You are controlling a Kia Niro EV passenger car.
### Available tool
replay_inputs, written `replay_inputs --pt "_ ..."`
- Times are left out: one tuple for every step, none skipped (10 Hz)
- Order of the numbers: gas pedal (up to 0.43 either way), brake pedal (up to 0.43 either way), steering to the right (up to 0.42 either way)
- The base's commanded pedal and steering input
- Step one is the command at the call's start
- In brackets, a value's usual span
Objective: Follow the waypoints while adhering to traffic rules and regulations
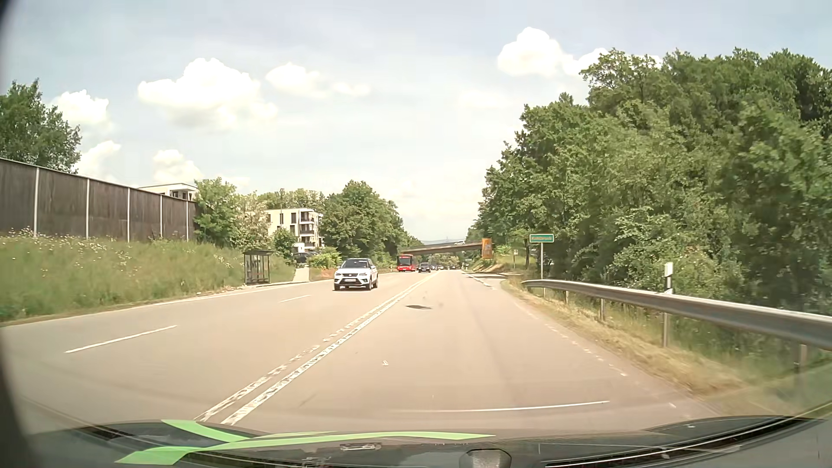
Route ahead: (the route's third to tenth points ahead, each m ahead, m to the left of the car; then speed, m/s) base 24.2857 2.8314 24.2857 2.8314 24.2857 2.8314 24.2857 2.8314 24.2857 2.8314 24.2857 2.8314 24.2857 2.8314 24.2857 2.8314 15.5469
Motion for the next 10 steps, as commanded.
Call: replay_inputs --pt "0.000 0.000 0.000" --pt "0.000 0.000 0.000" --pt "0.000 0.000 0.000" --pt "0.008 0.000 -0.001" --pt "0.020 0.000 -0.001" --pt "0.020 0.000 -0.001" --pt "0.039 0.000 -0.002" --pt "0.047 0.000 -0.003" --pt "0.047 0.000 -0.003" --pt "0.047 0.000 -0.002"
